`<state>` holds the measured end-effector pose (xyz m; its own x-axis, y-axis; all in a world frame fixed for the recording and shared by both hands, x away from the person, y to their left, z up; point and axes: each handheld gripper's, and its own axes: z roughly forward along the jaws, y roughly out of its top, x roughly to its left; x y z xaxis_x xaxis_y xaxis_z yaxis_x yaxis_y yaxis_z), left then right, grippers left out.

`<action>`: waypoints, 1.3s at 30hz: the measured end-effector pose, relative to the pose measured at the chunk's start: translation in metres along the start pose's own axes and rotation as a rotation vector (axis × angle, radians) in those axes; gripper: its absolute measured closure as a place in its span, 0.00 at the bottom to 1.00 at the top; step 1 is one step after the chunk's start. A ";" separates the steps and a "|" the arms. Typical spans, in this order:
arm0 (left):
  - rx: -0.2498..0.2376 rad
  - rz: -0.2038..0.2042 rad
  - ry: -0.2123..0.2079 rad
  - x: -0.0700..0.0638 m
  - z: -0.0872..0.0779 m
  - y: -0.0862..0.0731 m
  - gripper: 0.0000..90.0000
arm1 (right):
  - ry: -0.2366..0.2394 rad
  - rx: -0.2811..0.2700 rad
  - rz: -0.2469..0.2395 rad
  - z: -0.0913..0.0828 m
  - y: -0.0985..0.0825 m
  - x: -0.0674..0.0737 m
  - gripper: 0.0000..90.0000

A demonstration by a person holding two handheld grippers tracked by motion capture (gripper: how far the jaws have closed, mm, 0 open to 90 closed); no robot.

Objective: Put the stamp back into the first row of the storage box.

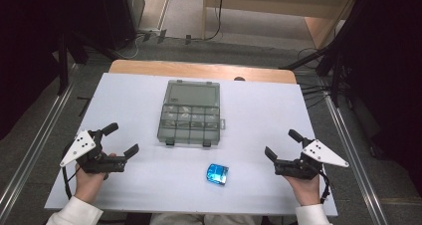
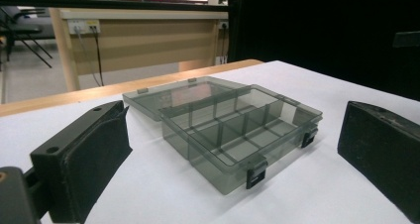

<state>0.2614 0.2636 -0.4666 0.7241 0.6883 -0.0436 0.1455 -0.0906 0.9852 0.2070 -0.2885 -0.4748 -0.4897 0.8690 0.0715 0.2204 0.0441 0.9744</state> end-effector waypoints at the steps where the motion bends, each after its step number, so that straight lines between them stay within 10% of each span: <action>1: 0.002 0.001 -0.001 0.000 0.000 0.000 0.00 | 0.000 0.001 0.002 0.000 0.000 0.000 0.00; 39: 0.006 -0.028 -0.027 0.000 0.001 0.000 0.00 | 0.074 0.091 -0.031 0.014 -0.003 0.012 0.00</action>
<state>0.2623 0.2625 -0.4673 0.7375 0.6711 -0.0760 0.1704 -0.0760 0.9824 0.2126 -0.2712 -0.4800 -0.5575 0.8280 0.0605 0.2780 0.1175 0.9534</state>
